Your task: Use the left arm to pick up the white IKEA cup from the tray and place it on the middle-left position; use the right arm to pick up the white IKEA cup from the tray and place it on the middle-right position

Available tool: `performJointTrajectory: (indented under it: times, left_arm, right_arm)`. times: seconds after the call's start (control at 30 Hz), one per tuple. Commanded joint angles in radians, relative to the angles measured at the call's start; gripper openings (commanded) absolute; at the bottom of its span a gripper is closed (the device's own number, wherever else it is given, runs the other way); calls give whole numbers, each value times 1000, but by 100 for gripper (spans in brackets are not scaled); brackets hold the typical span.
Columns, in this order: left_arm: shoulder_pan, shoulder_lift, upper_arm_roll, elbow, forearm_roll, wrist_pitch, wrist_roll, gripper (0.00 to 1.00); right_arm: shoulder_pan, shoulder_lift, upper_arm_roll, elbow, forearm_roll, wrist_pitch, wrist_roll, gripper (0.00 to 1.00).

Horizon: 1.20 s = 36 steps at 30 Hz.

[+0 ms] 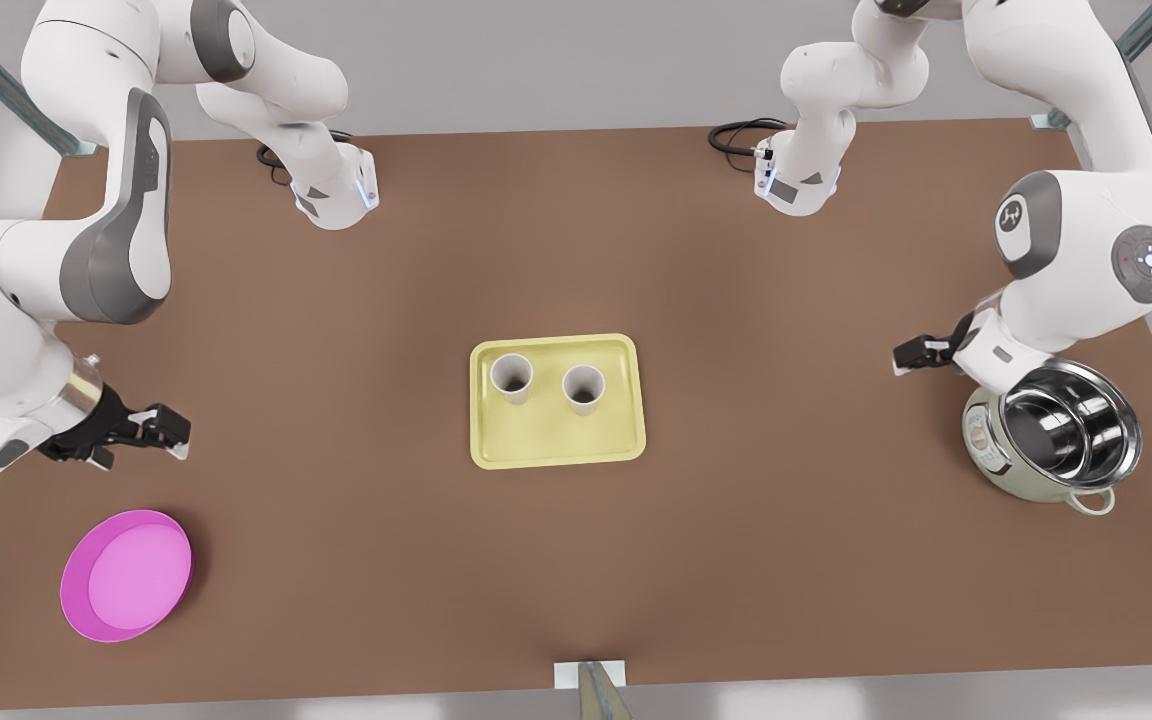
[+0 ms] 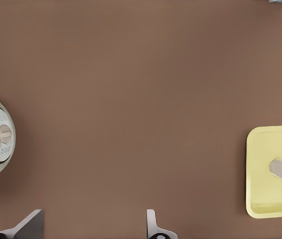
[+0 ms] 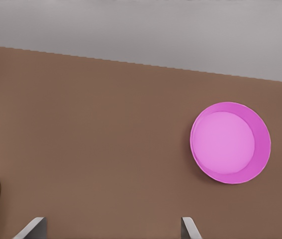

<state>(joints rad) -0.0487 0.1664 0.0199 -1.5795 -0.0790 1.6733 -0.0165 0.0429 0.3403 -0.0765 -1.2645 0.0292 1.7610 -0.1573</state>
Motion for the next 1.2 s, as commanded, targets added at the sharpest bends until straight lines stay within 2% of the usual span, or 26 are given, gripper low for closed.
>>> performJointTrajectory:
  times: [0.0, 0.07, 0.13, 0.23, 0.4, 0.43, 0.5, 0.6, 0.67, 0.77, 0.9, 1.0, 1.1, 1.17]
  left_arm:
    - [-2, 1, 0, 3, 5, 46, 0, 100]
    - [-49, 31, -8, 65, 10, 46, 7, 100]
    - [-192, 88, -6, 98, 18, 42, -111, 100]
    - [-307, 163, -8, 156, 8, 52, -227, 100]
    - [-369, 179, -9, 156, -15, 52, -321, 100]
    - [-424, 194, -21, 154, -1, 52, -338, 100]
    - [-494, 220, -23, 154, 53, 52, -468, 100]
    - [-556, 226, -23, 147, 39, 138, -577, 100]
    - [-570, 268, -23, 156, 42, 141, -622, 100]
    - [-606, 312, -23, 162, 38, 255, -734, 100]
    - [-674, 367, -23, 151, 53, 312, -784, 100]
    - [-674, 377, -18, 159, 47, 315, -804, 100]
    - [-663, 433, -15, 220, 45, 382, -844, 100]
    - [-663, 435, -15, 220, 47, 402, -847, 100]
  right_arm:
    - [0, -1, 0, 1, 3, 31, -73, 100]
    - [0, 0, 0, 1, 3, 31, -73, 100]
    - [0, 0, 0, 2, 3, 31, -71, 100]
    - [0, 0, 0, 2, 1, 31, -71, 100]
    - [0, 0, 0, 2, 0, 31, -70, 100]
    - [8, 0, 7, 2, 0, 31, -70, 100]
    - [161, -1, 18, 10, -2, 9, -71, 100]
    - [181, -3, 18, 11, -5, -9, -71, 100]
    - [320, -3, 21, 11, -66, -47, -71, 100]
    - [529, 34, 17, 11, -65, -63, 22, 100]
    - [563, 34, 58, 10, -52, -49, -11, 100]
    - [561, -37, 64, -197, -22, 129, -2, 100]
    - [563, -33, 66, -302, -23, 218, 18, 100]
    - [565, -14, 67, -311, -23, 239, 19, 100]
